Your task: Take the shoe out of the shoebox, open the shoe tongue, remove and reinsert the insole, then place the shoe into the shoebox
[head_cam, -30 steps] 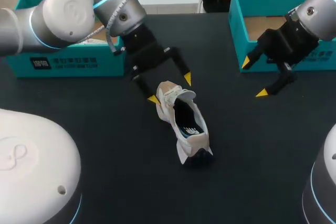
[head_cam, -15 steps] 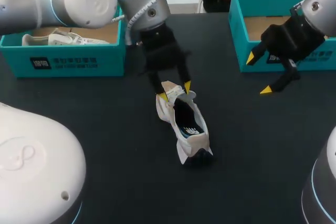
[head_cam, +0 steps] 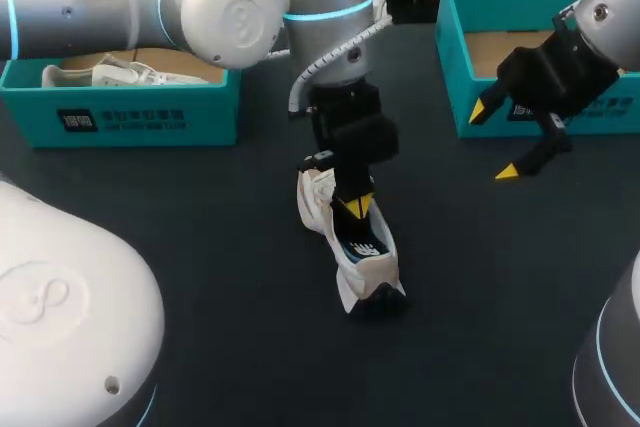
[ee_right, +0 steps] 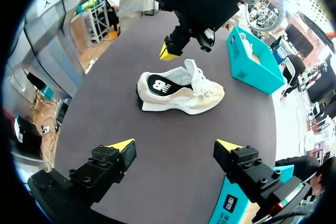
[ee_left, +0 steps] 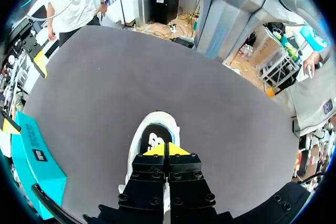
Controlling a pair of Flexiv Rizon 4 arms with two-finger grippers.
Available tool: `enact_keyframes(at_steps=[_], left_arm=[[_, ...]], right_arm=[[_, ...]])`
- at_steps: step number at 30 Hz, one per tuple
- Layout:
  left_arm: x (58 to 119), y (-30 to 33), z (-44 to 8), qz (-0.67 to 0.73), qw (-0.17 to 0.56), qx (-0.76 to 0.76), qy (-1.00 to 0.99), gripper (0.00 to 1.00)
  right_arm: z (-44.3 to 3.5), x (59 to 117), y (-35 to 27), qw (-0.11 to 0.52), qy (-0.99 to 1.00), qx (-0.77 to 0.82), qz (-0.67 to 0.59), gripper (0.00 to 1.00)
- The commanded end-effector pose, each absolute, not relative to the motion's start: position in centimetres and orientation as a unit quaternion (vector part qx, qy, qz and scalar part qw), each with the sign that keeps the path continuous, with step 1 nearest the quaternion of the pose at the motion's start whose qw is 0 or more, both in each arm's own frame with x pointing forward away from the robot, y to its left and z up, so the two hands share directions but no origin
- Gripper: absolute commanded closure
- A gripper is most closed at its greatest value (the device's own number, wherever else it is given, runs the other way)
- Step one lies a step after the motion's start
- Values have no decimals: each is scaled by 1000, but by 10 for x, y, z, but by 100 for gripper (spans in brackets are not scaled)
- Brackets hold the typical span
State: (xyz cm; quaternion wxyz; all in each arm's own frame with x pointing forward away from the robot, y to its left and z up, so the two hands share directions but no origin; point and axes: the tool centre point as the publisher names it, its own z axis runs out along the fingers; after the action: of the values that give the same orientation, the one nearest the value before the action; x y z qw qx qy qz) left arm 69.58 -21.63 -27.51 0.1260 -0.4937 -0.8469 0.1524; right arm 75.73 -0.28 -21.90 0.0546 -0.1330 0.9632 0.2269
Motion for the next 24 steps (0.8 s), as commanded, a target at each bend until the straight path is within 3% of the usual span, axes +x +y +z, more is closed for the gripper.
enact_keyframes(at_steps=[1,24], left_arm=[[693,-220,-291,154,119,-490,-850,100],[699,-229,-381,92,50,-509,-854,100]], right_arm=[[-219,757,-3,55,963,-133,227,0],[-219,757,-3,55,963,-133,227,0]])
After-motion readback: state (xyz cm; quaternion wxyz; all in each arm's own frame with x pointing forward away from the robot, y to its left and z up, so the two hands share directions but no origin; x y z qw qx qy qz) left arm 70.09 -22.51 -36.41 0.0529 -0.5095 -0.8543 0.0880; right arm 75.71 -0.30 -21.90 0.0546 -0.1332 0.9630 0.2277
